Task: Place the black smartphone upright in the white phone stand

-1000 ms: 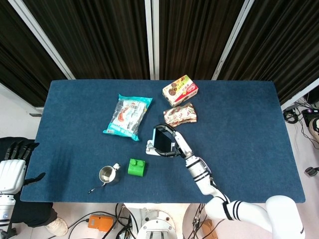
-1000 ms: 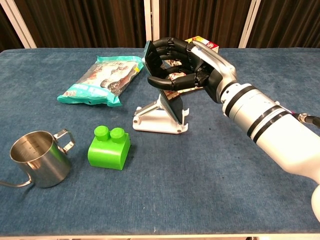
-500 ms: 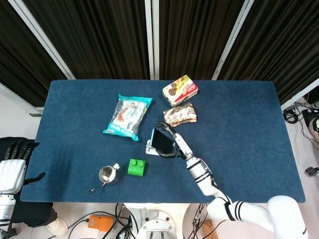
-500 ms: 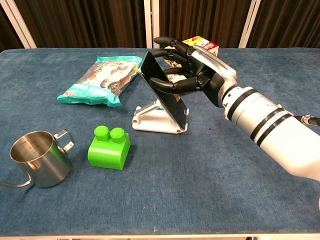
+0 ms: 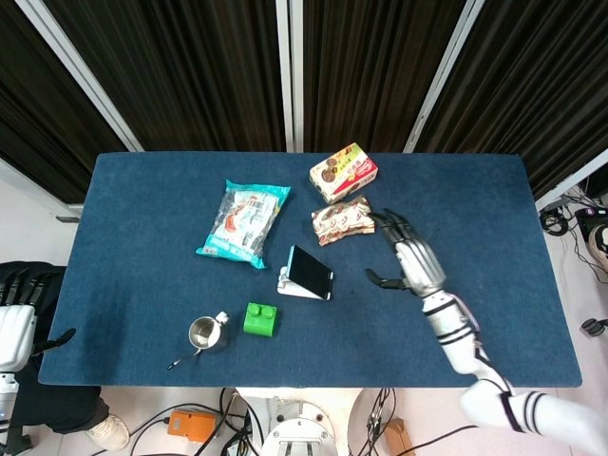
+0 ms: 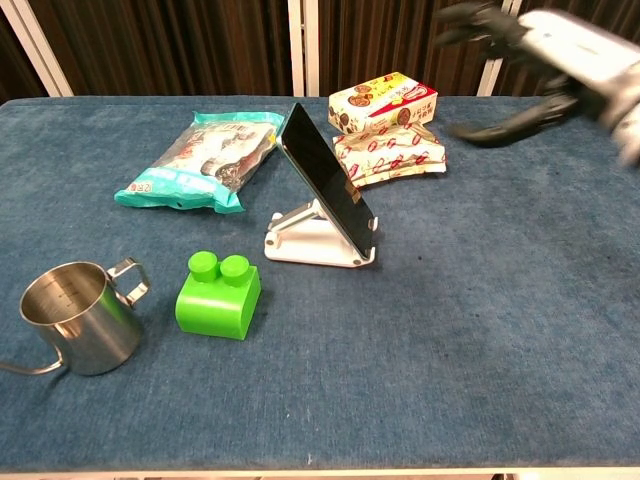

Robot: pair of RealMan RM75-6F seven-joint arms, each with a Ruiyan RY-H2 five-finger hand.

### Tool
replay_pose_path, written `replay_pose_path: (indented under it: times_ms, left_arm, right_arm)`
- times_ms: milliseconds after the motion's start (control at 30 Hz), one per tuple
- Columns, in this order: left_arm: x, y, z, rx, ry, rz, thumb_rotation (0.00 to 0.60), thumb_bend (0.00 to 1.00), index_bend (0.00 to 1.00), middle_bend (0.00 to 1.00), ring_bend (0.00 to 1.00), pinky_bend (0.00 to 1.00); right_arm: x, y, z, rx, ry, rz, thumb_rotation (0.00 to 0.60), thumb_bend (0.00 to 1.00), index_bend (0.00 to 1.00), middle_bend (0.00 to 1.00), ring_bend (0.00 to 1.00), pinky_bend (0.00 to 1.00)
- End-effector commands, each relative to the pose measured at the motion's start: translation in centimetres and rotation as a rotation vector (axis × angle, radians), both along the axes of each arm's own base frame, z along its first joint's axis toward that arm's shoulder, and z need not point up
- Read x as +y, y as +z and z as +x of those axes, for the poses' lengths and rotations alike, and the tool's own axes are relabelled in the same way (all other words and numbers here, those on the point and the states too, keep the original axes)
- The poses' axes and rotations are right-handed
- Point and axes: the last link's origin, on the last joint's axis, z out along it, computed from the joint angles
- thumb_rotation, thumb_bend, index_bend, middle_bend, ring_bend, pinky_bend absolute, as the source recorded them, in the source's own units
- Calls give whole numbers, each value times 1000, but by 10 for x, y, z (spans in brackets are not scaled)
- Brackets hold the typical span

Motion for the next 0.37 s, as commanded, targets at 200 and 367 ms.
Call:
replay_pose_path:
  times_ms: [200, 367]
  left_arm:
    - [-2, 3, 1, -6, -4, 30, 600, 19, 147, 155, 48, 0]
    - [-5, 5, 1, -7, -3, 44, 600, 19, 147, 155, 49, 0]
  right_arm:
    - [86, 109, -85, 282, -312, -166, 600, 428, 59, 130, 0, 85]
    - [110, 119, -100, 249, -357, -199, 600, 428, 52, 125, 0, 84]
